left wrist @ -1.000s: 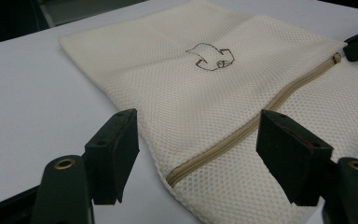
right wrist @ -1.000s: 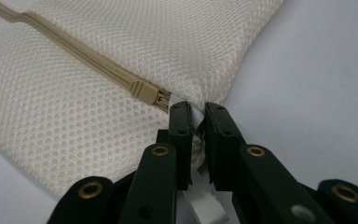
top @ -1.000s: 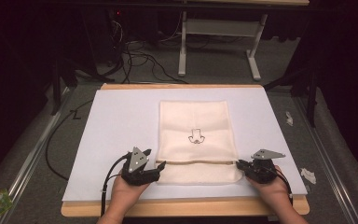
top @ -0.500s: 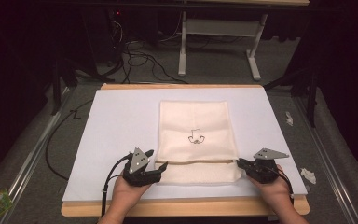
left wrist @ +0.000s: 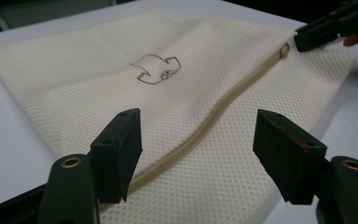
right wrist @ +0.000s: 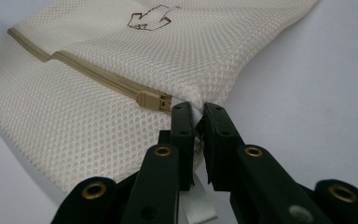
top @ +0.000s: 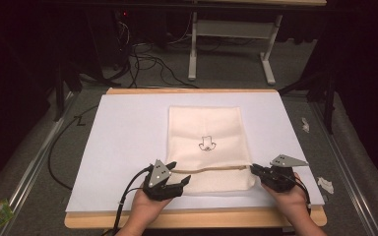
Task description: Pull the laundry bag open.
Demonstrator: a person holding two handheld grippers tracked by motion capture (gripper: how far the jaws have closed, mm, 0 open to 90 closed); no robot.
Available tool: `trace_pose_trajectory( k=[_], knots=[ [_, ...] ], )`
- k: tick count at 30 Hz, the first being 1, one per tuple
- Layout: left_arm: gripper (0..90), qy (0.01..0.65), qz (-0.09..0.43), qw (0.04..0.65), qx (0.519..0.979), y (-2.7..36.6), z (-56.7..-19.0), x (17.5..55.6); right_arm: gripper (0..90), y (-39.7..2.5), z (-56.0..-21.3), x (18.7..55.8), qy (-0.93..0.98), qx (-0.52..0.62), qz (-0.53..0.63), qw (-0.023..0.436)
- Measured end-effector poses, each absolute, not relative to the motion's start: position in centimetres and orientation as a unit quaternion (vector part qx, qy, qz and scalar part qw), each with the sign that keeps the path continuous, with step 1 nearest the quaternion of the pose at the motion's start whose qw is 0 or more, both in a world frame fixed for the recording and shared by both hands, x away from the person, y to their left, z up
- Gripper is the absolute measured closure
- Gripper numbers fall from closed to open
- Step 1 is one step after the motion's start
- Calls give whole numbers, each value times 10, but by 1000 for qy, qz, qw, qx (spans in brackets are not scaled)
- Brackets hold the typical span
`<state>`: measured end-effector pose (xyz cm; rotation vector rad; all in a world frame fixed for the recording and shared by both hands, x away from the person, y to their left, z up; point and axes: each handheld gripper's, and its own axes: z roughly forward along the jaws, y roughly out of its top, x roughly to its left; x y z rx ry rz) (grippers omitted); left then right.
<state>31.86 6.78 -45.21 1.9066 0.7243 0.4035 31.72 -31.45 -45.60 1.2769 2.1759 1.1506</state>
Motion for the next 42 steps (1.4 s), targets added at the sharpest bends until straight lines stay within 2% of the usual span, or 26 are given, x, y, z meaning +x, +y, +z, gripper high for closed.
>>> trace_pose_trajectory(
  k=[13,18,26,42],
  knots=[
    [388,293,114,500,807,13,-451,328,844,-315,-452,317,770,443,421,182],
    [411,284,104,495,815,-16,-452,332,844,-314,-452,315,774,434,425,180],
    [424,272,98,486,825,-41,-453,335,844,-313,-451,315,773,434,427,181],
    [641,261,95,480,832,-89,-458,343,846,-313,-448,314,773,425,436,180]
  ],
)
